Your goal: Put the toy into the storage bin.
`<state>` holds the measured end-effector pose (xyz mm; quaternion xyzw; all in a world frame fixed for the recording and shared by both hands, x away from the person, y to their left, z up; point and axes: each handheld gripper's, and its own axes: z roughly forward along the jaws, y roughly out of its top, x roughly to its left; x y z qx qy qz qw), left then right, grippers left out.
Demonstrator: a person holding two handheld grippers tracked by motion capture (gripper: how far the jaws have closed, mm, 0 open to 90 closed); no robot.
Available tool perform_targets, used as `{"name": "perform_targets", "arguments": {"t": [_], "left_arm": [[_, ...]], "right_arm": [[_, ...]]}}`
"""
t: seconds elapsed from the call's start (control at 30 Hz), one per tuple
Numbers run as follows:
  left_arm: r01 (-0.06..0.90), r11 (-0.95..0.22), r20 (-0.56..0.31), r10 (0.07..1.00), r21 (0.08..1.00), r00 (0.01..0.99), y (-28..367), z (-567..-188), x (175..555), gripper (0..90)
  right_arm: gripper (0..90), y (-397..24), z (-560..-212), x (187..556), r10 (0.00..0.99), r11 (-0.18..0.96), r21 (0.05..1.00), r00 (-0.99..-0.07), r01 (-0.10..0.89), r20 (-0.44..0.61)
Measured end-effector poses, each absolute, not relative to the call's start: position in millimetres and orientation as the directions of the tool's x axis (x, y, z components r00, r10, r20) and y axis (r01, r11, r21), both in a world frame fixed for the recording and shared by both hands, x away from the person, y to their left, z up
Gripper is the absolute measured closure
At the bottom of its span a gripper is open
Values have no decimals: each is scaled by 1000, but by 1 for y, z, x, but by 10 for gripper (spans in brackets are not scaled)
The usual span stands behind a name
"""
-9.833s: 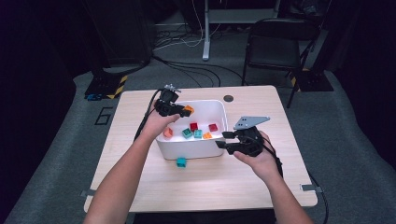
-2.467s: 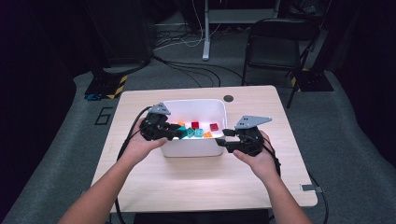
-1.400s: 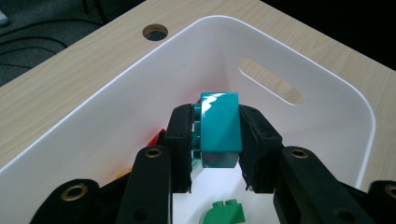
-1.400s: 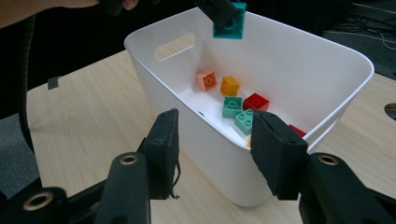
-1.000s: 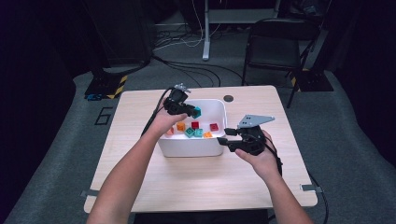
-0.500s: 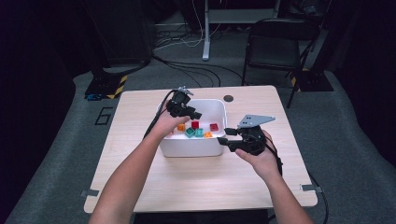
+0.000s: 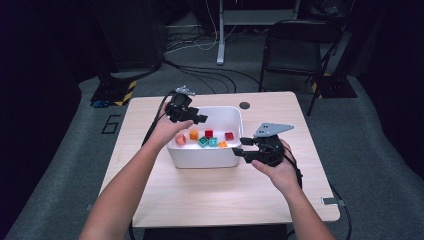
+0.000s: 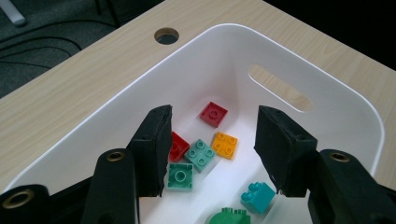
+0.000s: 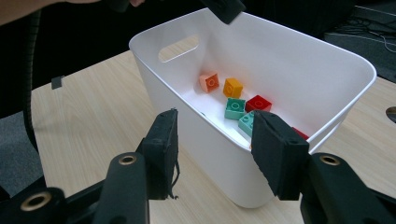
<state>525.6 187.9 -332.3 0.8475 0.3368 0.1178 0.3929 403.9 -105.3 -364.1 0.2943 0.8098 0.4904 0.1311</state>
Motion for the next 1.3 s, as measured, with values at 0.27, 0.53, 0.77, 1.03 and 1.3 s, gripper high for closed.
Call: {"name": "perform_targets", "arguments": {"t": [0.27, 0.53, 0.77, 1.03, 1.3], "left_arm": [[468, -446, -46, 685, 763, 727, 215, -318, 508, 448], [474, -393, -54, 722, 788, 689, 248, -315, 496, 442], [475, -385, -35, 747, 791, 664, 272, -327, 483, 432], [469, -353, -39, 765, 810, 643, 295, -343, 459, 416], [469, -301, -61, 787, 830, 613, 314, -362, 441, 409]], "right_arm": [[505, -106, -363, 403, 604, 347, 873, -793, 343, 72], [503, -109, -362, 404, 610, 342, 873, -788, 348, 76], [503, -111, -362, 405, 616, 338, 872, -784, 353, 79], [503, -117, -362, 406, 636, 331, 871, -768, 363, 78], [501, -116, -363, 407, 643, 338, 867, -763, 366, 71]]}}
